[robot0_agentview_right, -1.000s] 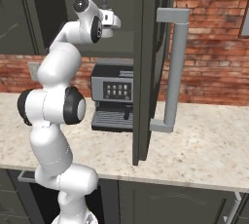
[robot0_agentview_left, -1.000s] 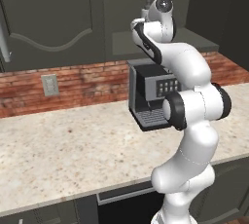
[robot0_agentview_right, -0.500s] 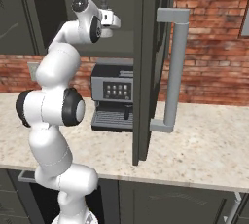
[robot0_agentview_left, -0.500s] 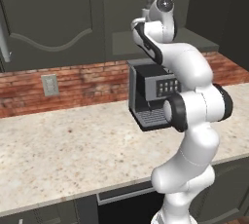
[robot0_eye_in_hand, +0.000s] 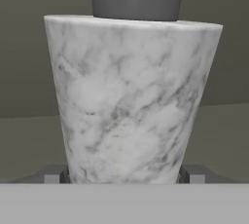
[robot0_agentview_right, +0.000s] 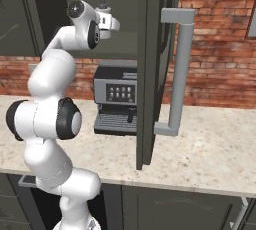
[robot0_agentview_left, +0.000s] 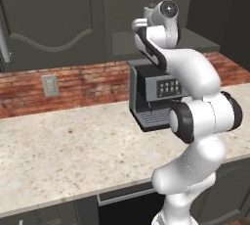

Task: Locate and retrieve the soap dispenser and sponge from the cabinet. Place them next to the sink.

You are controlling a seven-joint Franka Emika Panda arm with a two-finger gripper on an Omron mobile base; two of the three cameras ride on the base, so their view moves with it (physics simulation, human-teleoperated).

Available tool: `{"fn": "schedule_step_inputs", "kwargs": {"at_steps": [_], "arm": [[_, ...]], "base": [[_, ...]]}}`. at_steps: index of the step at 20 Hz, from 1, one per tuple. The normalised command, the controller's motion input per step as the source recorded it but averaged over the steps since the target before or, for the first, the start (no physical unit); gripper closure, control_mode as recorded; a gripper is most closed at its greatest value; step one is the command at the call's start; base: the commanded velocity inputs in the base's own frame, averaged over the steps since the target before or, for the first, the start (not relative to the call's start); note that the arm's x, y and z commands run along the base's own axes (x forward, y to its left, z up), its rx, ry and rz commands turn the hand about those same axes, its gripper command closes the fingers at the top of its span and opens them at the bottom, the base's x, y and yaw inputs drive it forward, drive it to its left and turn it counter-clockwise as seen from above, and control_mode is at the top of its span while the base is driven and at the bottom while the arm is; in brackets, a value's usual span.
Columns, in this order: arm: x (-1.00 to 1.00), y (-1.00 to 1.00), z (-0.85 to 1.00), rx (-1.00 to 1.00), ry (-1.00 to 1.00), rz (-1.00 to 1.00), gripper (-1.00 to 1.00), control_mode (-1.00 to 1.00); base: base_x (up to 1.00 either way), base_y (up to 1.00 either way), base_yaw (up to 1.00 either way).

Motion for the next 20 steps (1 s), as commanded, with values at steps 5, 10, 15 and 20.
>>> {"fn": "schedule_step_inputs", "kwargs": {"at_steps": [5, 10, 15, 20], "arm": [[-0.31, 0.12, 0.06, -0.01, -0.05, 0.00, 1.00, -1.00], [-0.29, 0.17, 0.23, -0.07, 0.00, 0.00, 1.00, -1.00], [-0.59, 0.03, 0.20, -0.02, 0.00, 0.00, 1.00, -1.00], [-0.86, 0.00, -0.08, 0.04, -0.01, -0.04, 1.00, -1.00]], "base": [[0.00, 0.00, 0.00], [0.00, 0.00, 0.00], [0.00, 0.00, 0.00], [0.00, 0.00, 0.00]]}}
